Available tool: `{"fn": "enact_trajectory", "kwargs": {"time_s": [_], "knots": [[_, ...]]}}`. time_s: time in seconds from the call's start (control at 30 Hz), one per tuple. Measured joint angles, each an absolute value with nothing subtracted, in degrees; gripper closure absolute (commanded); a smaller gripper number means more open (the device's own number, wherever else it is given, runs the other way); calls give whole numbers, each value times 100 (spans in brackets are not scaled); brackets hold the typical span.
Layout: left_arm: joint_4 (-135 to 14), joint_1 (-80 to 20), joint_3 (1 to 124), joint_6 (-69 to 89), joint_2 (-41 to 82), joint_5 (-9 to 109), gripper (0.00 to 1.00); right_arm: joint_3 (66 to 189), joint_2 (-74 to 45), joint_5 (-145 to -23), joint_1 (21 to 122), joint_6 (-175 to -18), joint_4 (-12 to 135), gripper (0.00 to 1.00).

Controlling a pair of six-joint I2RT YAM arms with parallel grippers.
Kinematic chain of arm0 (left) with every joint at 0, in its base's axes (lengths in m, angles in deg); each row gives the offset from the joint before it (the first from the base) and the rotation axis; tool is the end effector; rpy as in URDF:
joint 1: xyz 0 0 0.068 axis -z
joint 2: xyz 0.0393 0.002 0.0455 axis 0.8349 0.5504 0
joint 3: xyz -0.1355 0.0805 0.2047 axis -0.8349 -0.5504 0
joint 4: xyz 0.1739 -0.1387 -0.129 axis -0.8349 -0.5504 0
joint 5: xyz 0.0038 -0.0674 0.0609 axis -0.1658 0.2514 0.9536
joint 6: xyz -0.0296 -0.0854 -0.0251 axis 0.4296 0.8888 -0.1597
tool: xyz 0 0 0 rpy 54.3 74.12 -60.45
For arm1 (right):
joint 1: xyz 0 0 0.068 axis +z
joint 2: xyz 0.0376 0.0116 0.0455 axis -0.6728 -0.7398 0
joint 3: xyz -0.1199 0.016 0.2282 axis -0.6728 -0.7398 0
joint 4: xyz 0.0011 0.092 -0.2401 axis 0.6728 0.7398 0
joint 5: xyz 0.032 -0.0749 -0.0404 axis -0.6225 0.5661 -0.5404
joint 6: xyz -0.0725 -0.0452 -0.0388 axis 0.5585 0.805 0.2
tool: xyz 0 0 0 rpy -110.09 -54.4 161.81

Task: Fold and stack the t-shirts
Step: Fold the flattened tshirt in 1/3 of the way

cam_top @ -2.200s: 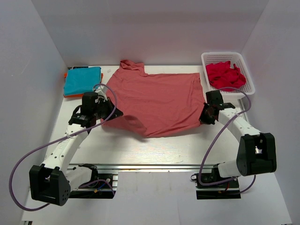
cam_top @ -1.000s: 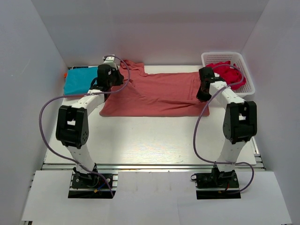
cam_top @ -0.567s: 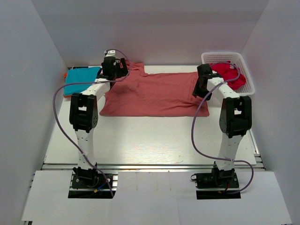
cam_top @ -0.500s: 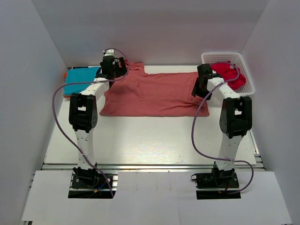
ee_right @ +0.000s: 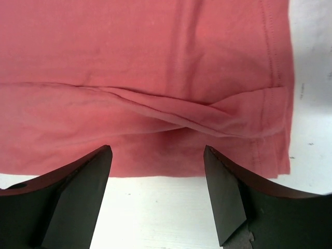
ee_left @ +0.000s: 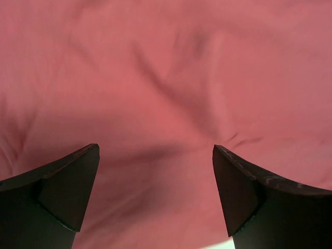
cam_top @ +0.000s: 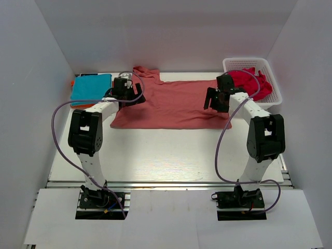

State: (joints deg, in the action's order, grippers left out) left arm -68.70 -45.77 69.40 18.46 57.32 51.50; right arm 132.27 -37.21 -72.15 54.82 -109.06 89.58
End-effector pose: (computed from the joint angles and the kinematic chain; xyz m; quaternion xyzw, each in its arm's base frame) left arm 0.4620 -0.0981 0.1618 -0.0513 0.9003 -0.1648 0.3995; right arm 0.4126 0.0855 0.1912 0.0691 0.9419 0.0577 0.3235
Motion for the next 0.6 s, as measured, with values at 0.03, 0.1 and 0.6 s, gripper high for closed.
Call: {"fn": "enact_trajectory", "kwargs": {"time_s": [0.03, 0.1, 0.6], "knots": [[-6950, -4573, 6798, 1868, 5699, 5100, 0, 13227, -3791, -7259, 5480, -10908, 8952, 23], [-7086, -4579, 6603, 1901, 5693, 5085, 0, 13227, -3928, -7320, 5471, -10939, 8945, 21], [-7431, -4636, 6009, 2185, 5524, 5321, 0, 13629, -5060, -6750, 5403, -11715, 8644, 18]]}}
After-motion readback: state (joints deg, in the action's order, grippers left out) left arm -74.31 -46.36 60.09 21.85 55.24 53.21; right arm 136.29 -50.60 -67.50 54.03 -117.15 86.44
